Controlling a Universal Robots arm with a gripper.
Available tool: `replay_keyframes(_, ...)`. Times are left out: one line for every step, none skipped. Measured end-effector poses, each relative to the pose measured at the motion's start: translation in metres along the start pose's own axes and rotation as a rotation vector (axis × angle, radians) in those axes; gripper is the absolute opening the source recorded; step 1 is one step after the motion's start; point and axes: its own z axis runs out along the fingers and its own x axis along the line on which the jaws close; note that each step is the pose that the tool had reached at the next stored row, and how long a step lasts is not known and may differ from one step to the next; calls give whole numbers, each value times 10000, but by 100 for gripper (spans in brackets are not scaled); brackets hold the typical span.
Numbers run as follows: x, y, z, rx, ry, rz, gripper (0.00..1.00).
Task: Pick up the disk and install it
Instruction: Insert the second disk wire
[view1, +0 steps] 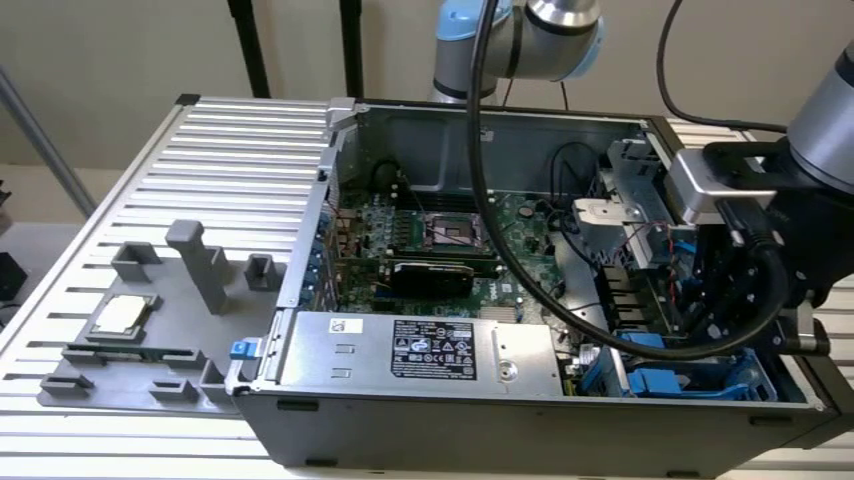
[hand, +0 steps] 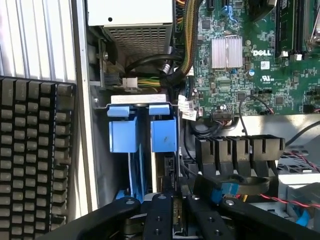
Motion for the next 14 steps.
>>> replay_keyframes(0, 0, 1, 1, 7, 32, 0)
replay_keyframes(-1, 0, 2, 2, 15, 62, 0)
replay_keyframes(-1, 0, 4, 2, 23, 91, 0)
replay_keyframes(-2, 0, 5, 4, 34, 118, 0)
replay_keyframes(-2, 0, 7, 5, 44, 146, 0)
replay_keyframes(-2, 1, 9, 5, 52, 172, 0)
replay_keyframes(-3, 1, 10, 6, 62, 196, 0)
replay_keyframes(-4, 1, 13, 8, 69, 217, 0)
replay_keyframes(-5, 1, 15, 8, 76, 236, 0)
replay_keyframes(-7, 1, 18, 9, 81, 252, 0)
replay_keyframes(-9, 1, 23, 10, 83, 268, 0)
replay_keyframes(-10, 2, 26, 11, 87, 282, 0)
replay_keyframes(-12, 2, 29, 12, 91, 294, 0)
replay_keyframes(-14, 2, 32, 13, 95, 307, 0)
